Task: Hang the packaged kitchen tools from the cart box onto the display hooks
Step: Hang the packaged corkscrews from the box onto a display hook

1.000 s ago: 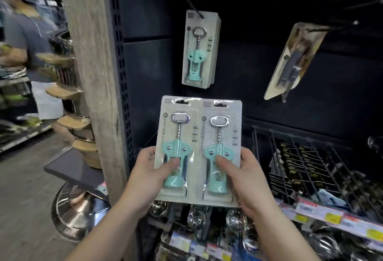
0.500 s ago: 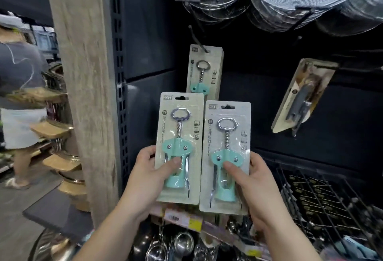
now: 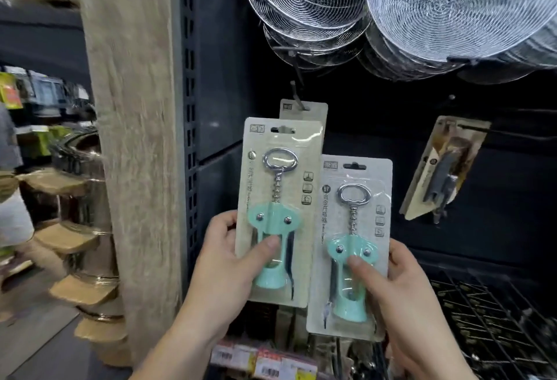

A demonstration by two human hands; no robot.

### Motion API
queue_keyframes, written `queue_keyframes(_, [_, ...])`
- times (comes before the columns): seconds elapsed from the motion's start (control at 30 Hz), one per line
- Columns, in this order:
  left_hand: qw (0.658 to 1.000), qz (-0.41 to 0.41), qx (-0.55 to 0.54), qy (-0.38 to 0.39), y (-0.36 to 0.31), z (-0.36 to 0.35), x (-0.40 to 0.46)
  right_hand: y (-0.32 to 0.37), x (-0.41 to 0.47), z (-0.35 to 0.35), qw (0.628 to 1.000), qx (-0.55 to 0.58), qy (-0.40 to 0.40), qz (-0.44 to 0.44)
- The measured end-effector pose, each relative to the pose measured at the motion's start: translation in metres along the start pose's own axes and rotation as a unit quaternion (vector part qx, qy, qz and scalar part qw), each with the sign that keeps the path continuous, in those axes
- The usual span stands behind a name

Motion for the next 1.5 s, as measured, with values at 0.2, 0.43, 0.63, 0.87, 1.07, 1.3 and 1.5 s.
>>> queue_keyframes(0.2, [0.999,-0.053,-0.013,0.001,-0.033,-0.004,0.004,0.001,-0.001,0.002,1.000,0.024,-0.008,0.006])
queue_keyframes(0.43, [0.997,-0.073,-0.015,0.000,-0.051,-0.007,0.012,-0.004,0.000,0.011,0.999,0.023,-0.022,0.012])
queue_keyframes(0.63, [0.998,-0.062,-0.030,-0.013,-0.051,-0.006,0.022,-0.007,-0.001,0.017,0.999,0.023,-0.018,0.019])
queue_keyframes(0.87, [0.998,-0.053,-0.012,-0.018,-0.045,-0.009,0.033,-0.014,0.000,0.025,1.000,0.011,-0.015,-0.006])
queue_keyframes(1.07, [0.998,-0.056,-0.002,-0.013,-0.039,-0.015,0.038,-0.016,0.002,0.025,1.000,-0.007,0.009,0.016])
queue_keyframes(1.3, [0.996,-0.086,-0.008,-0.007,-0.033,-0.028,0.051,-0.016,0.002,0.030,1.000,0.014,0.008,0.009])
queue_keyframes(1.5, [0.996,-0.092,0.010,-0.016,-0.021,-0.027,0.064,-0.019,0.001,0.037,1.000,0.019,0.003,0.005])
Point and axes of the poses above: each hand's wrist, its own x-axis towards the middle knuckle, its own z-axis out of the back of the hand, y = z × x, the point moved 9 cm from there along x, towards the middle knuckle, and after that the axes turned 10 degrees about x, right-handed, at the moved point
